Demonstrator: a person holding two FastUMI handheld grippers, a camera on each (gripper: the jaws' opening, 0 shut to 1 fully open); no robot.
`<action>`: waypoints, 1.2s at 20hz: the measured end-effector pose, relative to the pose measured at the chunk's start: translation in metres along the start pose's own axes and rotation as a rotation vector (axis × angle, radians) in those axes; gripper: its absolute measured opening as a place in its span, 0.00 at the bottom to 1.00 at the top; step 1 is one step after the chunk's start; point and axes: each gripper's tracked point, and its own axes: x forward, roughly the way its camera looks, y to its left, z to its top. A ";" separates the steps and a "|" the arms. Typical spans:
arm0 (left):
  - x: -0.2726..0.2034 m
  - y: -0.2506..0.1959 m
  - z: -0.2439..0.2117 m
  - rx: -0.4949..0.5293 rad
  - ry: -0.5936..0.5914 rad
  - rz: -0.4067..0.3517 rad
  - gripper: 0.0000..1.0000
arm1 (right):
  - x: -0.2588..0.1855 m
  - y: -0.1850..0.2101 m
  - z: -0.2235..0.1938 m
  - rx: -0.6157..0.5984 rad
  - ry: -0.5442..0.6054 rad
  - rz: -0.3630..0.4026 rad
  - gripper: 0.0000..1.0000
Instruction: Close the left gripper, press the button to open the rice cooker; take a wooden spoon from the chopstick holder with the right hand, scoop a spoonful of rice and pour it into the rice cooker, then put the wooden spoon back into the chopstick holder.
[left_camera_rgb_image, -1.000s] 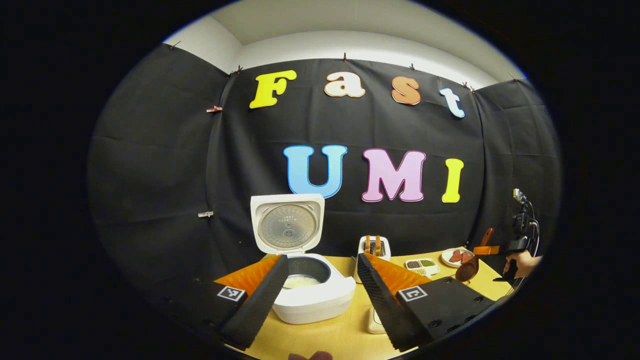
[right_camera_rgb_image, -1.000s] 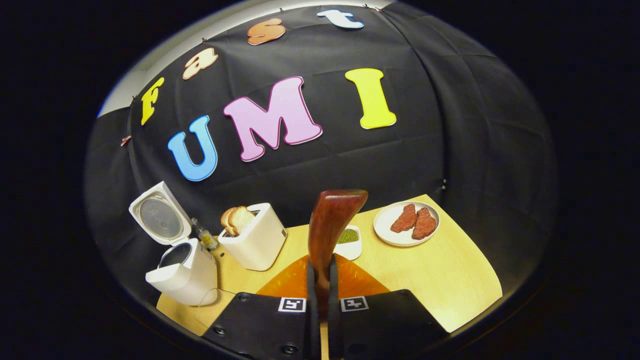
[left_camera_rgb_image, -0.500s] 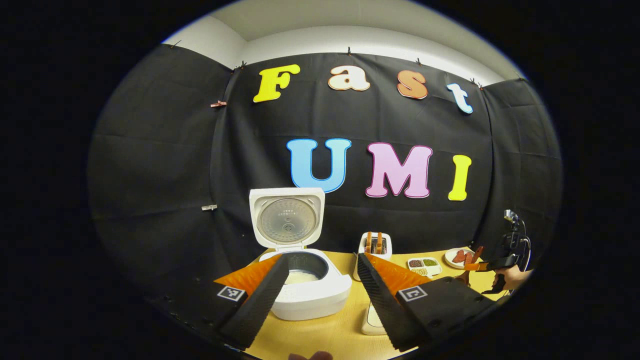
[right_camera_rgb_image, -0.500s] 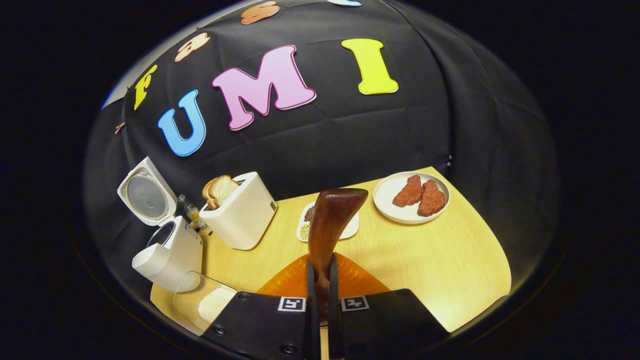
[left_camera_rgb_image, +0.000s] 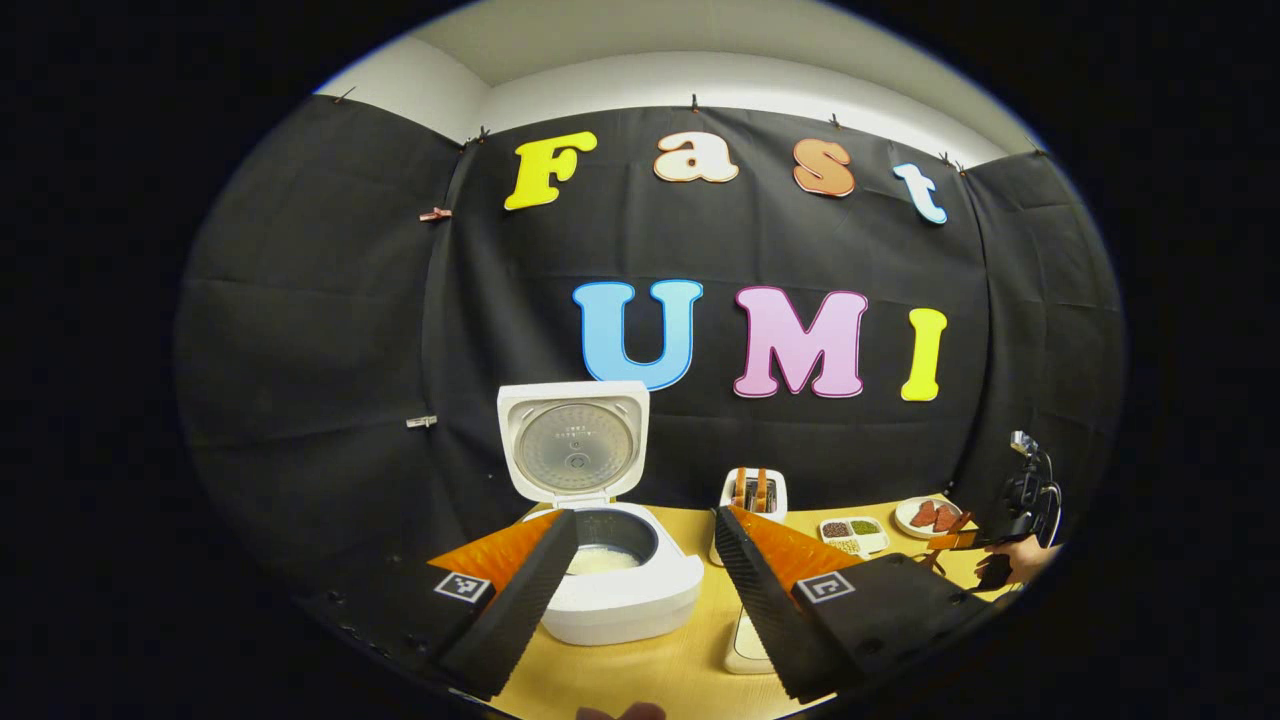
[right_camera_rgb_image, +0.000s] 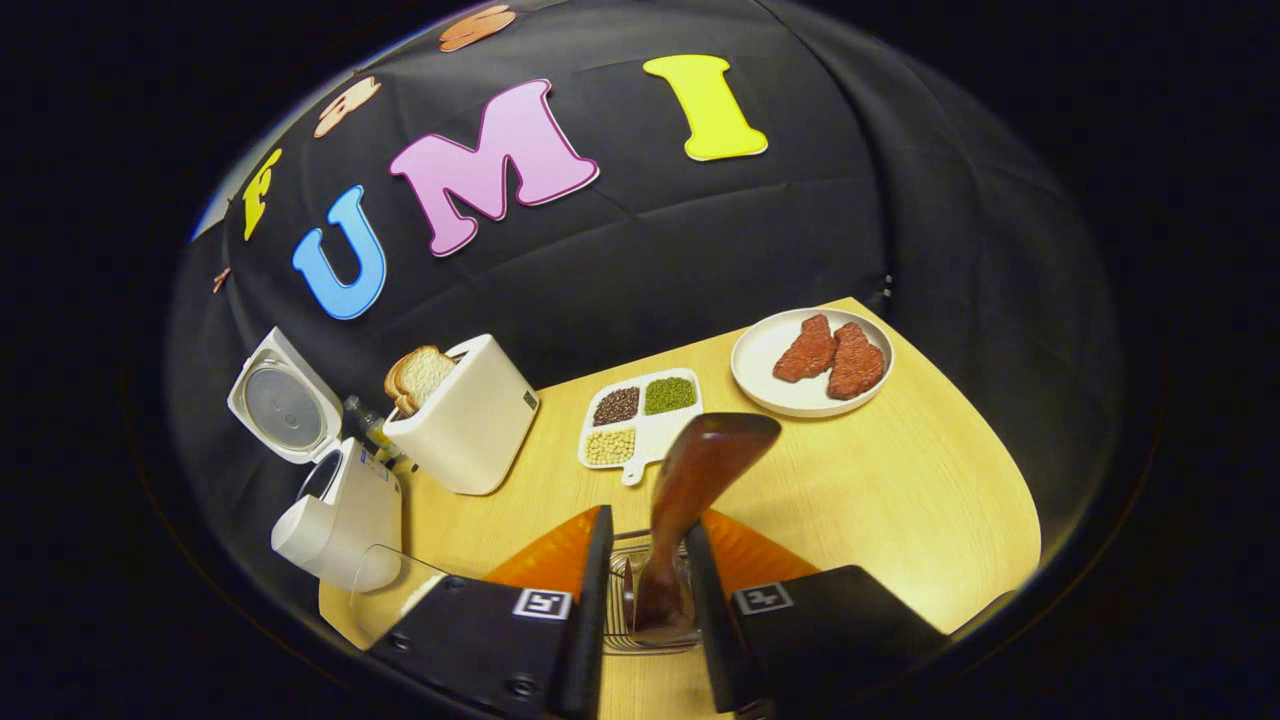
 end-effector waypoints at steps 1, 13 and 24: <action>0.002 -0.001 0.002 0.007 -0.005 -0.004 0.95 | -0.003 -0.002 0.002 -0.003 -0.010 -0.006 0.52; 0.043 -0.010 0.032 0.015 -0.056 -0.034 0.95 | -0.086 0.005 0.030 -0.251 -0.109 -0.081 0.99; 0.154 0.043 0.104 -0.034 -0.102 0.066 0.95 | -0.149 0.053 0.050 -0.208 -0.141 0.038 0.98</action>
